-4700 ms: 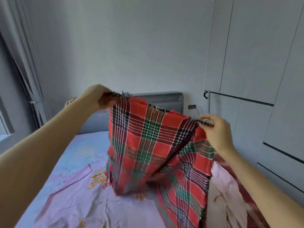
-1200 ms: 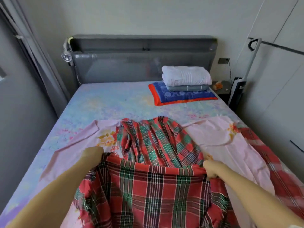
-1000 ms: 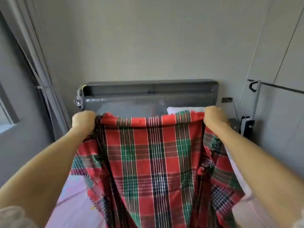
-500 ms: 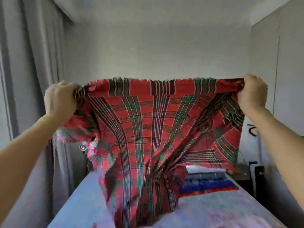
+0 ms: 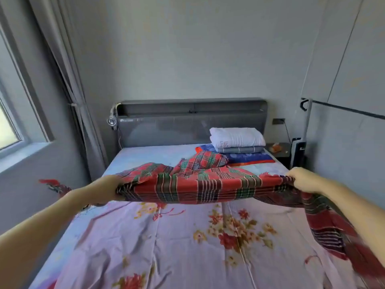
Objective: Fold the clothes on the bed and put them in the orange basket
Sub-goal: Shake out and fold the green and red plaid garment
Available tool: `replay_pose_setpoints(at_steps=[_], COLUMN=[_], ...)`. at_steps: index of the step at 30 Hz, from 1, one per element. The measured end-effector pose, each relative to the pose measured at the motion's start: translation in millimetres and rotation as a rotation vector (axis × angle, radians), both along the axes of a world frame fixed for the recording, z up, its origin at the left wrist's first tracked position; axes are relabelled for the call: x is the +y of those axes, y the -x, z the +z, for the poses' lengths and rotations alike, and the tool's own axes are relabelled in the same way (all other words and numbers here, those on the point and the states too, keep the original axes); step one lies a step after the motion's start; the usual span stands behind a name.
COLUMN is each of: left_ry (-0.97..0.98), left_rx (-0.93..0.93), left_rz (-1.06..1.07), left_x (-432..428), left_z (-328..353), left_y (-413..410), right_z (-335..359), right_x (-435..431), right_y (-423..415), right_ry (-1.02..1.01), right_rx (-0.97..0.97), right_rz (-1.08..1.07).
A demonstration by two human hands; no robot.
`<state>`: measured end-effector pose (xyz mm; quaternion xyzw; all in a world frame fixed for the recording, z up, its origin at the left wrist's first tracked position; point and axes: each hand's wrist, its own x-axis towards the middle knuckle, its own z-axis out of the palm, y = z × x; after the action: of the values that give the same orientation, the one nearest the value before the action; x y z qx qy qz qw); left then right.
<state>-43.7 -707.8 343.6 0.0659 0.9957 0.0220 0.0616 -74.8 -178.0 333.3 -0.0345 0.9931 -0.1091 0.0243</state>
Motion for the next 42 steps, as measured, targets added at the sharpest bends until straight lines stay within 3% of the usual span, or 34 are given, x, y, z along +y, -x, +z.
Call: replay_pose_setpoints(at_steps=[3, 9, 14, 17, 21, 26, 34, 42], left_ry=[0.088, 0.188, 0.228, 0.122, -0.188, -0.077, -0.029, -0.207], left_rx=[-0.174, -0.231, -0.160, -0.044, 0.078, -0.152, -0.128, -0.125], left_rz=[-0.091, -0.235, -0.123, -0.007, 0.162, 0.020, -0.168, 0.119], left_x=[6.3, 5.7, -1.1, 1.2, 10.8, 58.8, 164.6, 152.8], left_z=[-38.2, -83.0, -104.8, -117.0, -146.3, -165.9, -156.7, -206.2], left_y=[-41.0, -99.1, -143.4, -170.5, -221.0, -305.2, -375.1, -336.6], right_z=[-39.8, -93.0, -123.9, -130.2, -155.5, -167.0, -169.1, -206.6], right_x=[16.0, 12.4, 9.9, 2.7, 11.8, 61.9, 132.2, 40.4], right_y=[-44.0, -124.0, -173.7, -205.6, -260.7, -332.2, -364.5, -338.9], right_ry=[-0.166, -0.350, -0.470, -0.527, -0.665, -0.813, -0.915, -0.823], right_rx=[-0.172, -0.270, -0.277, -0.256, -0.242, -0.254, -0.323, -0.394], right_rz=[-0.033, -0.073, -0.113, -0.046, 0.075, 0.133, -0.057, 0.143])
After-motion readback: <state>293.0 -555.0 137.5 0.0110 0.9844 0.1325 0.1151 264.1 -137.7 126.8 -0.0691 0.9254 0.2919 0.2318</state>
